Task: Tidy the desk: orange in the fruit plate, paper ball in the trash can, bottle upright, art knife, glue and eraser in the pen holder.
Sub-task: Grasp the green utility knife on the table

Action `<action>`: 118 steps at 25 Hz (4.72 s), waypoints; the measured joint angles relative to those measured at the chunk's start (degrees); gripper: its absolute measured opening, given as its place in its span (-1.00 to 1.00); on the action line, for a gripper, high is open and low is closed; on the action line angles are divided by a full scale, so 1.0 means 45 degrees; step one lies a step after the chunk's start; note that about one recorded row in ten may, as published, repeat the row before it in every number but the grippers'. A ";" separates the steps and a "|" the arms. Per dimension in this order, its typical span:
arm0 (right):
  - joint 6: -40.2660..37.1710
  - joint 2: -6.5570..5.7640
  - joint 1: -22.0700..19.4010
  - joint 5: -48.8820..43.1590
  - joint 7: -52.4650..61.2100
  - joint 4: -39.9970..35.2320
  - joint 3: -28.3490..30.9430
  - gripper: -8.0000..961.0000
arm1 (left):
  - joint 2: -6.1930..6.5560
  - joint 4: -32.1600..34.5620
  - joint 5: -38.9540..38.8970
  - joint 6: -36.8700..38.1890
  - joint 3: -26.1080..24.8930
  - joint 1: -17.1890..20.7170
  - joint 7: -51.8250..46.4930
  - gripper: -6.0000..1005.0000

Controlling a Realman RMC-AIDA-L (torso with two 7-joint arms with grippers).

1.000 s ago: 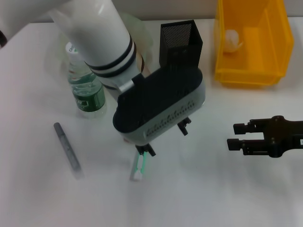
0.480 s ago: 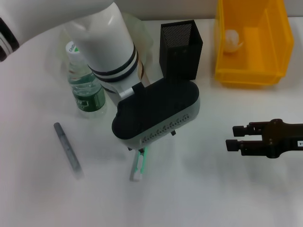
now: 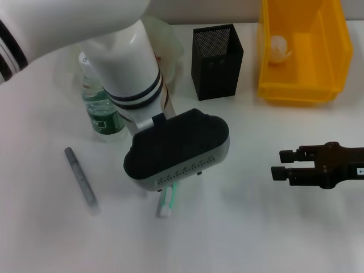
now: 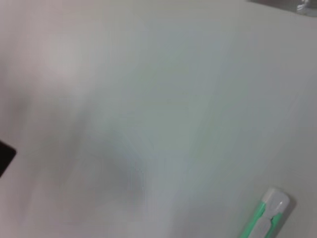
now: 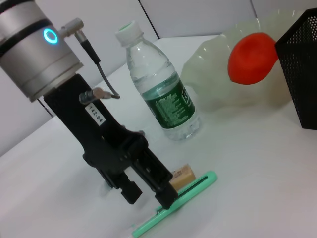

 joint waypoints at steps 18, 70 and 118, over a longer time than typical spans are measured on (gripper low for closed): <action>-0.0012 -0.0037 0.0005 0.0000 -0.0074 0.0078 0.0000 0.29 | -0.0132 -0.1541 -0.0094 -0.0687 0.0497 -0.0697 0.0091 0.14; -0.0138 0.0194 0.0033 -0.0337 -0.1043 -0.0060 -0.0074 0.27 | -0.0212 -0.2325 -0.0176 -0.1469 0.1461 -0.0961 -0.0088 -0.12; -0.0308 0.0169 0.0083 -0.0291 -0.0865 -0.0060 -0.0038 0.27 | -0.0212 -0.2526 -0.0343 -0.1470 0.1668 -0.1068 0.0082 -0.48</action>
